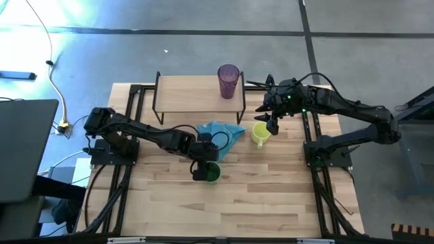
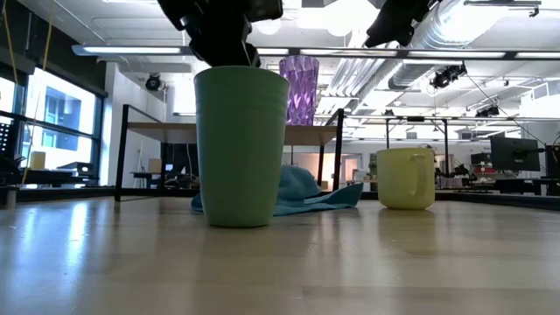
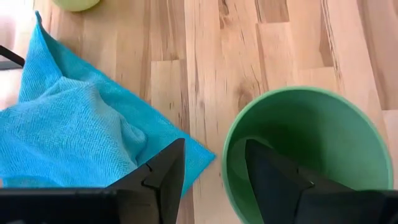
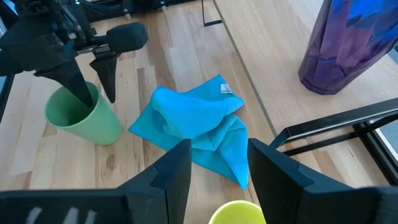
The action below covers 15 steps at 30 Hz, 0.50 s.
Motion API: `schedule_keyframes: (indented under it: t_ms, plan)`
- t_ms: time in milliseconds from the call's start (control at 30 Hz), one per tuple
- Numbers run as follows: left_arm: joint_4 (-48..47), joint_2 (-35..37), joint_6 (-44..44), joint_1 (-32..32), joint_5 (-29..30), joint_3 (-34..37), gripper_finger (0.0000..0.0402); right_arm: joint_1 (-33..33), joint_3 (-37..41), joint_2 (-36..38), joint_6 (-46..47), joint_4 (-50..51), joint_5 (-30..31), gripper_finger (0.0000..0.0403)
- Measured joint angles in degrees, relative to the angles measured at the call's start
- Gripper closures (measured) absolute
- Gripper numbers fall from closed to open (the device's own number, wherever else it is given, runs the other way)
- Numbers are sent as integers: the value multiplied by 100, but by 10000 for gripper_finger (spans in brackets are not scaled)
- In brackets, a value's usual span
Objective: Stack small to large cups/mugs on shelf
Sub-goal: Put the green cup on the shelf
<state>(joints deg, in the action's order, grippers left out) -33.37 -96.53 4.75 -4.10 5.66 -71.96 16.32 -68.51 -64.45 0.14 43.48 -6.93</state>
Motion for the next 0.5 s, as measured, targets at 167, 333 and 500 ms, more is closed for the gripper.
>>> schedule_keyframes:
  t_ms: [167, 333, 500]
  plan:
    - [-210, 0, 16, 0, -1, 2, 245, 2, 2, 0, 2, 0, -3, 253]
    - [-238, 0, 61, 0, -1, 2, 245, 0, 2, 0, 4, 2, -5, 253]
    - [-284, 0, 63, 0, -1, 2, 245, 0, 2, 0, 94, 2, -13, 253]
